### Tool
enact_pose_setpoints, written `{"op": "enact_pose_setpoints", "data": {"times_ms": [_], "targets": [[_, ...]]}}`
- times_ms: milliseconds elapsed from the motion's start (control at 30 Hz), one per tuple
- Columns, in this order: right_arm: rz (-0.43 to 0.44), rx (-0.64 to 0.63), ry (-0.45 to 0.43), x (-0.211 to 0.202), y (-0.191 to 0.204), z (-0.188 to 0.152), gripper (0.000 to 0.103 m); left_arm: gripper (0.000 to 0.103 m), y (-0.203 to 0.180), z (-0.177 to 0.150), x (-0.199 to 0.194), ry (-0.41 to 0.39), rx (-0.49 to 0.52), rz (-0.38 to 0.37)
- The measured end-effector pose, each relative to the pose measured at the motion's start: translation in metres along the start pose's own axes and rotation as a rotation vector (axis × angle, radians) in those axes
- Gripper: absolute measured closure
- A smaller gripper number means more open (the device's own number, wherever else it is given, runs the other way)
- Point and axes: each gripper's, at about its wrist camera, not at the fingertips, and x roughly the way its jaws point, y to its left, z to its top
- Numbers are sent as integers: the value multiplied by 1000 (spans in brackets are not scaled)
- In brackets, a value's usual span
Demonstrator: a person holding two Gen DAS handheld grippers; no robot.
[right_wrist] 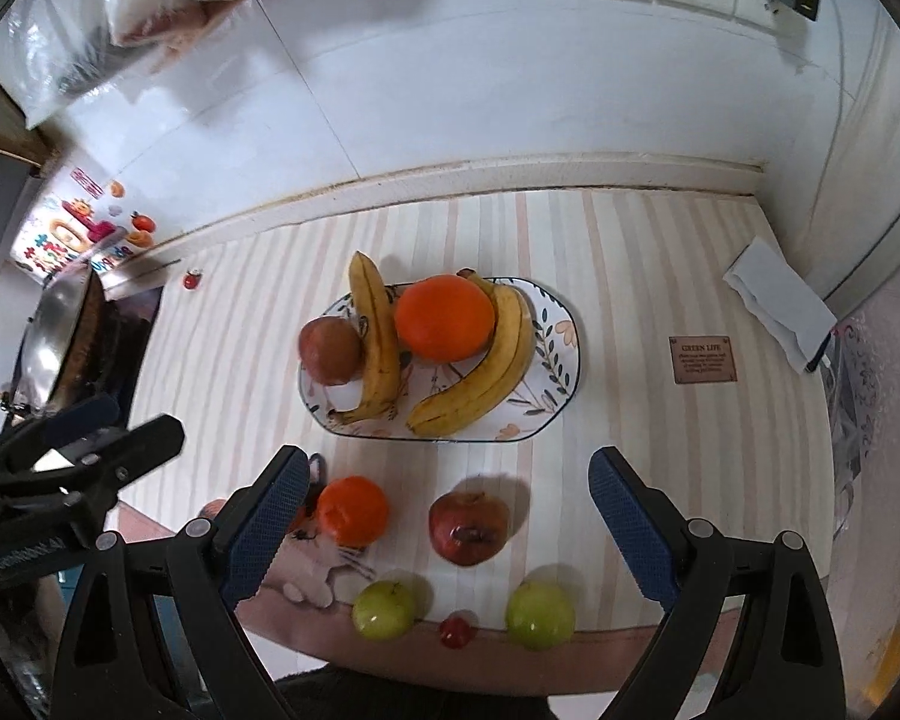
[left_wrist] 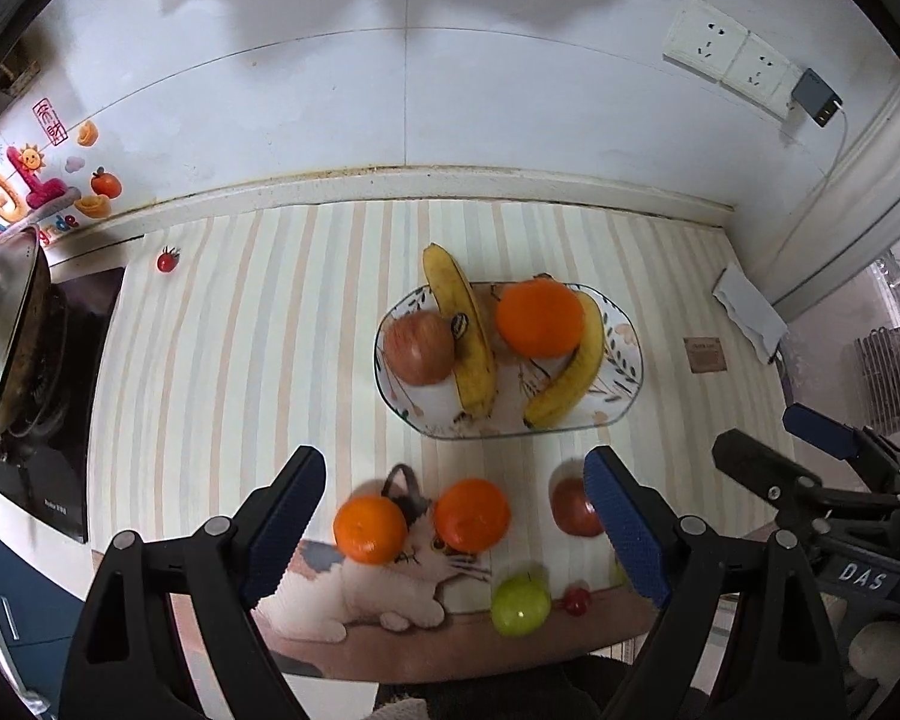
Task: Organize fruits
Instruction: 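Grasp a tangerine with the left tool while the right tool grasps a dark red apple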
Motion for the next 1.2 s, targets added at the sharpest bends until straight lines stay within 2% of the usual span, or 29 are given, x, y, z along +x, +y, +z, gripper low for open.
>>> {"op": "enact_pose_setpoints", "data": {"times_ms": [133, 233, 433, 600, 833, 967, 1200], "targets": [[27, 22, 16, -4, -6, -11, 7, 15, 3, -11, -4, 3, -26, -8], [38, 39, 55, 9, -15, -21, 7, 15, 7, -19, 3, 29, -44, 2], [91, 113, 177, 67, -35, -39, 7, 15, 27, -36, 47, 133, -82, 63], [76, 139, 243, 115, -43, -46, 7, 15, 47, -48, 94, 242, -124, 87], [43, 148, 344, 172, -44, -53, 7, 15, 68, -59, 149, 368, -180, 72], [36, 158, 383, 194, -43, -55, 7, 15, 77, -64, 172, 431, -221, 32], [23, 161, 418, 216, -39, -60, 7, 15, 81, -69, 199, 482, -229, 30]]}}
